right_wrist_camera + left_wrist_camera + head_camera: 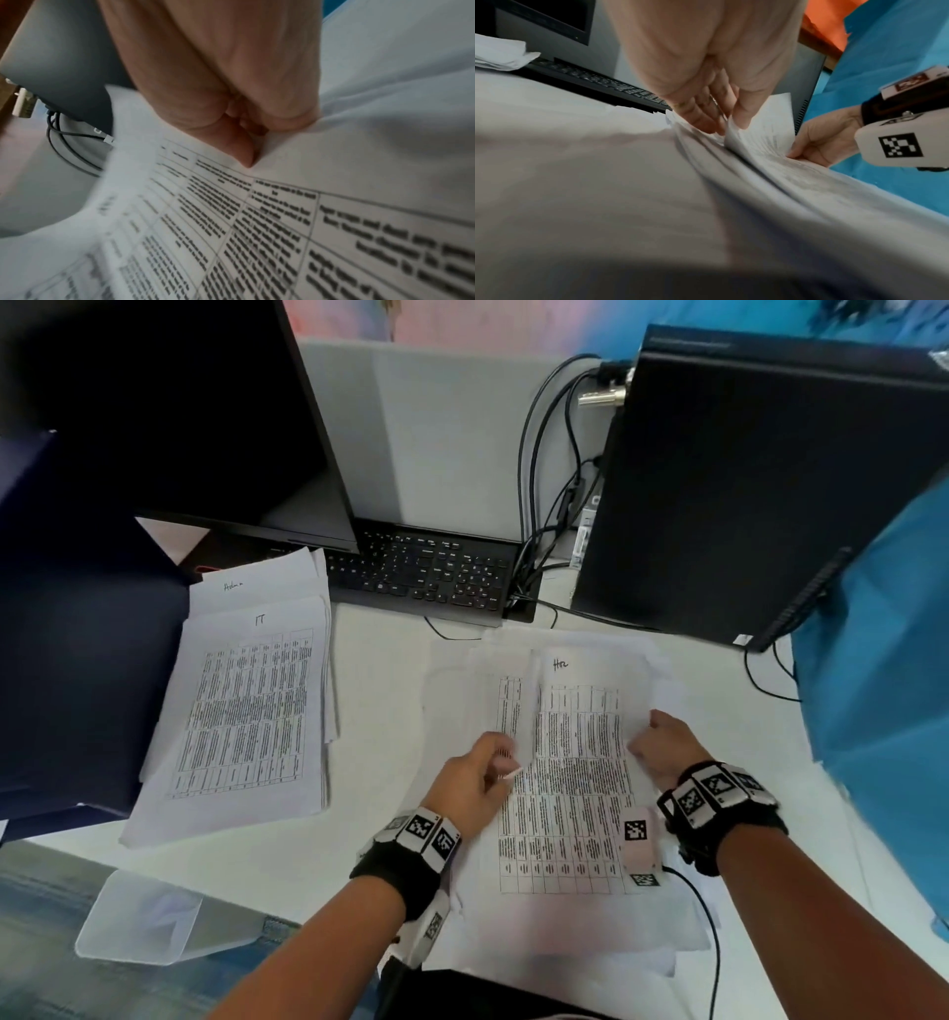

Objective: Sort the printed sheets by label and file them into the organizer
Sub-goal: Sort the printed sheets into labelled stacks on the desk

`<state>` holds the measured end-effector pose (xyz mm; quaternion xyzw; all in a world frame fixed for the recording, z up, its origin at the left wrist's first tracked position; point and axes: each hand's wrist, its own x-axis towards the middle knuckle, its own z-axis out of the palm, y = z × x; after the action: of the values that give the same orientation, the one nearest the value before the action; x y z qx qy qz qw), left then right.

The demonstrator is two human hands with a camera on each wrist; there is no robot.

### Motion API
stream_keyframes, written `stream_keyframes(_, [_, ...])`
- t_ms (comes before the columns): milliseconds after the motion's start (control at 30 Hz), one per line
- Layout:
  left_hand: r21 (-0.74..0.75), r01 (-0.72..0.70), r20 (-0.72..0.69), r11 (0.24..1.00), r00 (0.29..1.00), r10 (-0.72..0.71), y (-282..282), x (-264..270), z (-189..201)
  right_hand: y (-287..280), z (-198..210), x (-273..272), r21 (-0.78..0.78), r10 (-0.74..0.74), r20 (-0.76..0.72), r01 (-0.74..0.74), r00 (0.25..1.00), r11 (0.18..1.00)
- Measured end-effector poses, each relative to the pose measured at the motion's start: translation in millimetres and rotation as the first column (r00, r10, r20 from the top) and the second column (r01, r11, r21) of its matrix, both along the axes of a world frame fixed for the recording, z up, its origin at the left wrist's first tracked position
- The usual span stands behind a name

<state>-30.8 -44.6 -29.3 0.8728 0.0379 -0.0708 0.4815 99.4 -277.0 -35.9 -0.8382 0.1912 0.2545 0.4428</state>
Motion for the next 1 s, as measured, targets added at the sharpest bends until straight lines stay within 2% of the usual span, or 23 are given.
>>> stream_keyframes(67, [-0.013, -0.038, 0.019, 0.999, 0.999, 0.038, -1, 2, 1, -2, 0, 1, -0.019, 0.014, -0.020, -0.014, 1.000, 1.000])
stream_keyframes(167, [-0.094, -0.216, -0.015, 0.972, 0.976, 0.215, 0, 10, 6, -4, -1, 4, -0.024, 0.060, -0.051, -0.061, 0.997, 0.998])
stream_keyframes(333, [-0.099, -0.357, -0.036, 0.929, 0.934, 0.355, 3, 20, 2, -5, -8, 2, 0.186, -0.028, -0.080, 0.043, 0.996, 0.982])
stream_keyframes(533, [-0.319, -0.550, -0.197, 0.772, 0.835, 0.514, 10, 28, -1, 0, -2, -1, 0.361, -0.206, -0.063, 0.215, 0.976, 0.908])
stream_keyframes(633, [-0.334, -0.582, -0.239, 0.742, 0.813, 0.531, 15, 29, -3, -2, -5, -3, 0.337, -0.301, -0.015, 0.289, 0.953, 0.896])
stream_keyframes(767, [-0.331, -0.614, -0.255, 0.717, 0.789, 0.559, 23, 26, -8, 1, -5, -7, 0.329, -0.350, 0.000, 0.331, 0.937, 0.884])
stream_keyframes(1000, [-0.247, -0.603, -0.188, 0.758, 0.798, 0.573, 23, 19, -2, 8, 3, -11, 0.314, -0.298, 0.034, 0.273, 0.954, 0.909])
